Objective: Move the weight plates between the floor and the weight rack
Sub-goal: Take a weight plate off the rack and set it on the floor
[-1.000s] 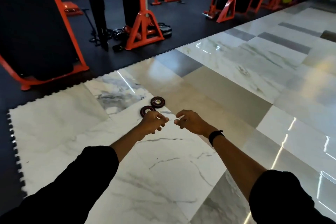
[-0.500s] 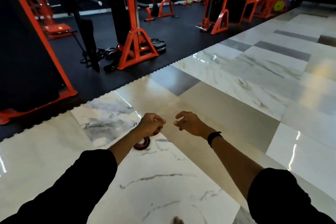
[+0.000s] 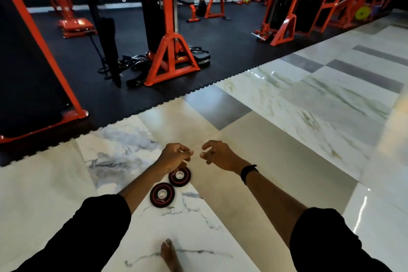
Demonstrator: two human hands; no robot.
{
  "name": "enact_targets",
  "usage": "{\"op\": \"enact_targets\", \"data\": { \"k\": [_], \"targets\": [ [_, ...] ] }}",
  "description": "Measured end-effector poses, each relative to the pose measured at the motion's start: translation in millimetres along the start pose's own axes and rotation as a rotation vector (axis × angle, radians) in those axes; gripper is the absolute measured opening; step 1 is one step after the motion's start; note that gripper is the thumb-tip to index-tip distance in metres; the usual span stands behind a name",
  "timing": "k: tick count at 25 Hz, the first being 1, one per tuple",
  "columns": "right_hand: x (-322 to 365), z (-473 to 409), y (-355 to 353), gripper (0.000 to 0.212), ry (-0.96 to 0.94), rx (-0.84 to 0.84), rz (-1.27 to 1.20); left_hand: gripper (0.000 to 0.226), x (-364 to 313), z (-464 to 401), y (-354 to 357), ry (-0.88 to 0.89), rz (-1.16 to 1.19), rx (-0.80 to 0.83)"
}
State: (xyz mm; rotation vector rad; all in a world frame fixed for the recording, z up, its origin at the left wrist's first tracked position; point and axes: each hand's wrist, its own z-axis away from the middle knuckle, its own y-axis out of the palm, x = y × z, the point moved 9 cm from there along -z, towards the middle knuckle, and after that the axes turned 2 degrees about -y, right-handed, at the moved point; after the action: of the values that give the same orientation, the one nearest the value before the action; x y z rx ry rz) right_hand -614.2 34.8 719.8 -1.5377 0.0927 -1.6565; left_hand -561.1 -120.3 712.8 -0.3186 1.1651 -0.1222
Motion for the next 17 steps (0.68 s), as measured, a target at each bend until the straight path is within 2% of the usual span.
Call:
{"op": "enact_targets", "data": {
  "k": [3, 10, 14, 17],
  "targets": [
    [-3.9, -60.9, -17.6, 0.041, -0.016, 0.013, 0.018, 0.026, -5.7, -64.2, -8.9, -0.006, 0.029, 0.018],
    [-16.1, -200.8, -69.7, 0.032, 0.098, 0.001, -0.016, 0.021, -14.6, -199.4, -35.6, -0.101, 0.042, 0.058],
    [-37.4, -251.4, -54.2, 0.037, 0.161, 0.094, 0.049, 0.018, 0.2, -251.3, -46.4, -0.2, 0.044, 0.036],
    [-55.6, -288.3, -40.8, 0.038, 0.233, 0.174, 0.051, 0.025, 15.3, -284.6, -46.4, -0.277, 0.032, 0.061]
  ]
}}
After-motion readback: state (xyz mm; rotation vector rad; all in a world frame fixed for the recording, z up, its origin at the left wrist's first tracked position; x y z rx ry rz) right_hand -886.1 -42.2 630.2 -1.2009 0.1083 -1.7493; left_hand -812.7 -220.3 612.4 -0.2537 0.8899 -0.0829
